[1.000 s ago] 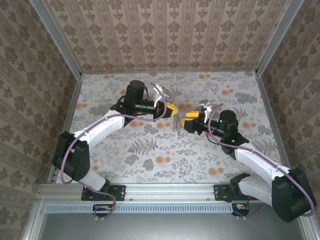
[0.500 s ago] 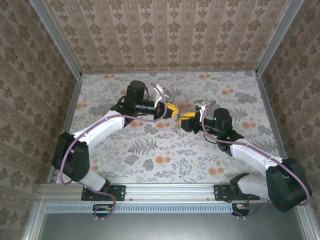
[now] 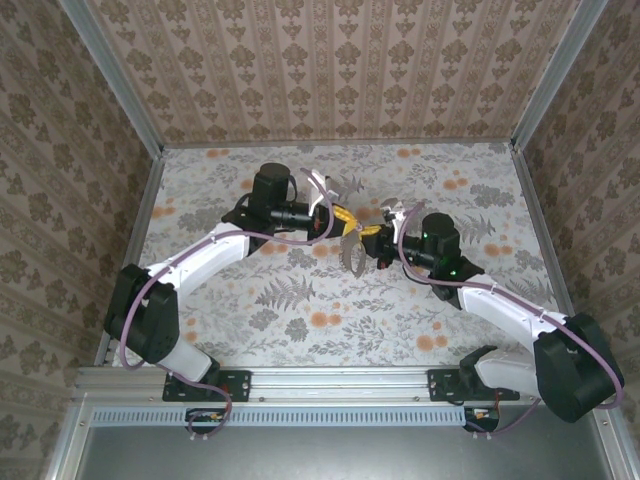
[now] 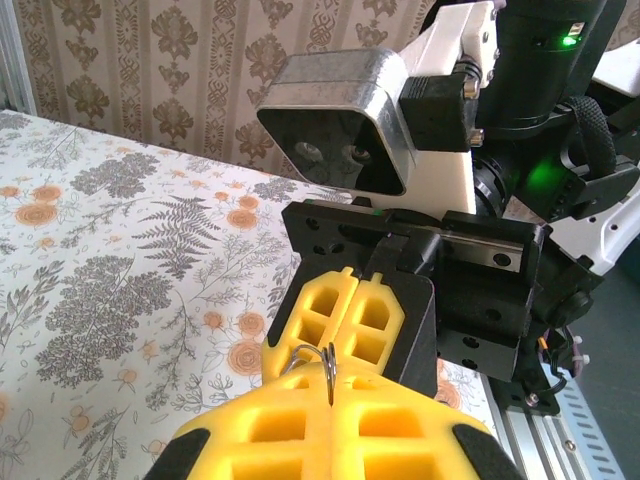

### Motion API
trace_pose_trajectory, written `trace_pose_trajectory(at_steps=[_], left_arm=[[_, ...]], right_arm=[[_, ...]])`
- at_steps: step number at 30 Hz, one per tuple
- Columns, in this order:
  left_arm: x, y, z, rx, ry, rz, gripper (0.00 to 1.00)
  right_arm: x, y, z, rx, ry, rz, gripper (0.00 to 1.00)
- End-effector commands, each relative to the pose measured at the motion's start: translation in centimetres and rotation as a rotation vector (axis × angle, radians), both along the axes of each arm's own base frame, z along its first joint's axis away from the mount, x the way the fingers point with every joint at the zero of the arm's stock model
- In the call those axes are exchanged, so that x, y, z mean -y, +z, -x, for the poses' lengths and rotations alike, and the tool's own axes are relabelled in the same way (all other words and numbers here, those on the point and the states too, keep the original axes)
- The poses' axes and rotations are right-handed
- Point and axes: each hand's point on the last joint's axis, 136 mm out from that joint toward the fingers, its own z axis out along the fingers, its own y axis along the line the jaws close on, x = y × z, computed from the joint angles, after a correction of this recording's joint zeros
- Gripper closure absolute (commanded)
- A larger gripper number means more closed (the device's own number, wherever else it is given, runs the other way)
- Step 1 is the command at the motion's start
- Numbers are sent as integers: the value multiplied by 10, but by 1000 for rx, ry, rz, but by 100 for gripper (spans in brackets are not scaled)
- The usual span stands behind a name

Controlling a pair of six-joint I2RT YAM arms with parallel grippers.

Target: Put the keys on the keyring

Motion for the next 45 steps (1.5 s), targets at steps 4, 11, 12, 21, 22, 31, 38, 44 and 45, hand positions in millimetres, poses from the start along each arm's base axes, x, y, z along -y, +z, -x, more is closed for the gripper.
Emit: trace_pose_trajectory(at_steps=[4,11,12,21,22,31,38,44,45], left_arm=[[-4,26,5,62,-4,71,100],[-5,25,4,62,3,73,100],[-5,25,4,63,4,73,100],[-6,21,4,56,7,73,100],[-7,21,4,57,6,73,100],[-12,20,-1,38,15,111,100],[-14,19,-3,8,8,142,100],[-15,20,-3,-14,-3,168,100],[-15,20,-3,-19,-6,175,100]], right_arm=[[-11,-10,13,-24,61,32,100],[-25,-16,24,-38,136,65,100],[-25,-16,24,-37,137,66,100],[-8,-12,17,-23,39,72,66],[-2,-9,16,-21,15,63,59],[53,31,13,56,-176,-70,53],[46,57,7,84,-138,-147,52],[28,72,1,91,-34,-211,52],[26,73,0,92,-19,-219,52]])
